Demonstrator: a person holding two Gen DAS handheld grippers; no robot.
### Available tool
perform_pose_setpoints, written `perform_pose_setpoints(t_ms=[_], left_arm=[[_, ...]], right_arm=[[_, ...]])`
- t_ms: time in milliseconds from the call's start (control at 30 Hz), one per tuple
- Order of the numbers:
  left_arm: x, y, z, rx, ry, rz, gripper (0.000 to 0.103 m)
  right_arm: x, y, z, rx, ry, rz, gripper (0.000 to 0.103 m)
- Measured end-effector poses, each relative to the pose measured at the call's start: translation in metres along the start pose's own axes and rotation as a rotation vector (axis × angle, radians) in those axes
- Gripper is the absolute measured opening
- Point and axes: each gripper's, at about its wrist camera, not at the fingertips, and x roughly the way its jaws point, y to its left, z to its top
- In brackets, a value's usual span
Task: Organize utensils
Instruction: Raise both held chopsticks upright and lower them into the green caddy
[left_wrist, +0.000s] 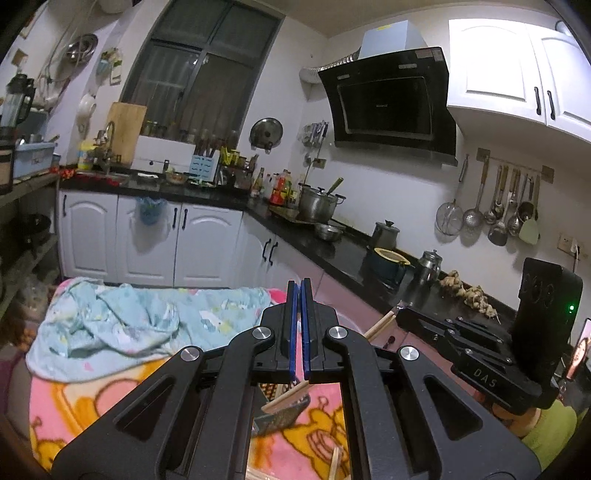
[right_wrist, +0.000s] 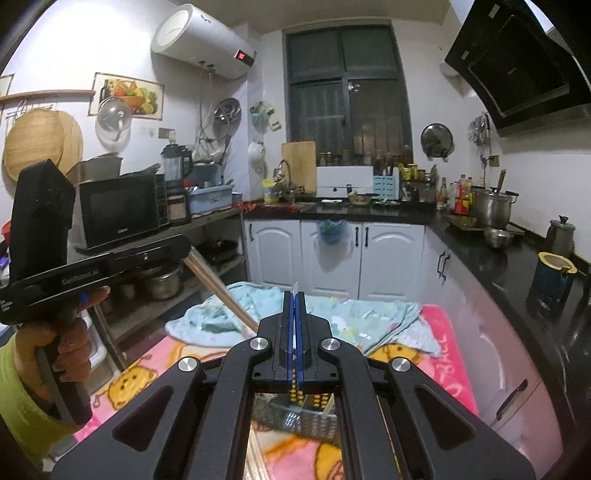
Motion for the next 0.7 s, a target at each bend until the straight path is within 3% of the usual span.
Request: perform_pose_setpoints(t_ms=[300, 700], left_arm=[[0.014, 0.008, 0.002, -0.007, 0.027, 0.017, 0.000], [0.034, 0.022, -0.023, -0.045, 0.105, 0.014, 0.000]], right_arm=[[0.013, -0.022, 0.003, 0.019, 0.000, -0.044, 0.001], [0.039, -0.039, -0.013, 0.036, 0.052, -0.084, 0.001]])
